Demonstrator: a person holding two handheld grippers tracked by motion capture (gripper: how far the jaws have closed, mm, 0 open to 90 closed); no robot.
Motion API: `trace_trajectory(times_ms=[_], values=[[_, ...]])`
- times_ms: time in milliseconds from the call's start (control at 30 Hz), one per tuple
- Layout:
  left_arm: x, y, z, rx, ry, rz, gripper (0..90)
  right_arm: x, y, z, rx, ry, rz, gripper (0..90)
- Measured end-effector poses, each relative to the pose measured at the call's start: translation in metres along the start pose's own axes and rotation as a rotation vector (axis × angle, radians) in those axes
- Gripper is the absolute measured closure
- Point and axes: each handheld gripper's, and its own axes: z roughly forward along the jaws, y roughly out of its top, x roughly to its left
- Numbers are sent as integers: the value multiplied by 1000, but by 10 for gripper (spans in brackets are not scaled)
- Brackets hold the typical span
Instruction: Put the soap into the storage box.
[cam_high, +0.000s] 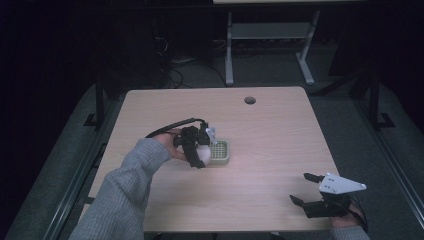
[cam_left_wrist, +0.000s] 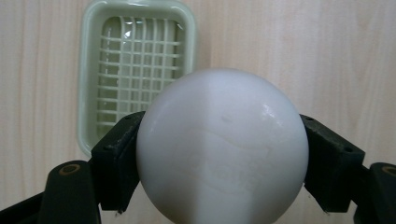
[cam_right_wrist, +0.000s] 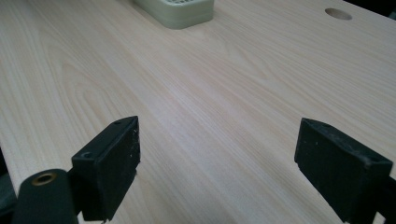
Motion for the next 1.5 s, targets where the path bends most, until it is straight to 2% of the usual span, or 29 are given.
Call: trace_trajectory(times_ms=[200, 267, 400, 500, 800, 1500], values=[[10, 8, 3, -17, -7, -1, 231, -1, -1, -1, -2, 1, 3, 137], [13, 12, 5, -1, 2, 7, 231, -1, -1, -1, -1, 2, 3, 137], [19, 17, 5, 0, 6, 10, 231, -1, -1, -1, -4, 1, 2, 137], [23, 18, 5, -9, 2, 2, 231, -1, -1, -1, -4, 1, 3, 137], [35, 24, 13, 14, 10, -8, 231, -2, -1, -1, -6, 2, 6, 137], [47, 26, 32, 41, 11, -34, 230, -1, -1, -1, -5, 8, 2, 137]])
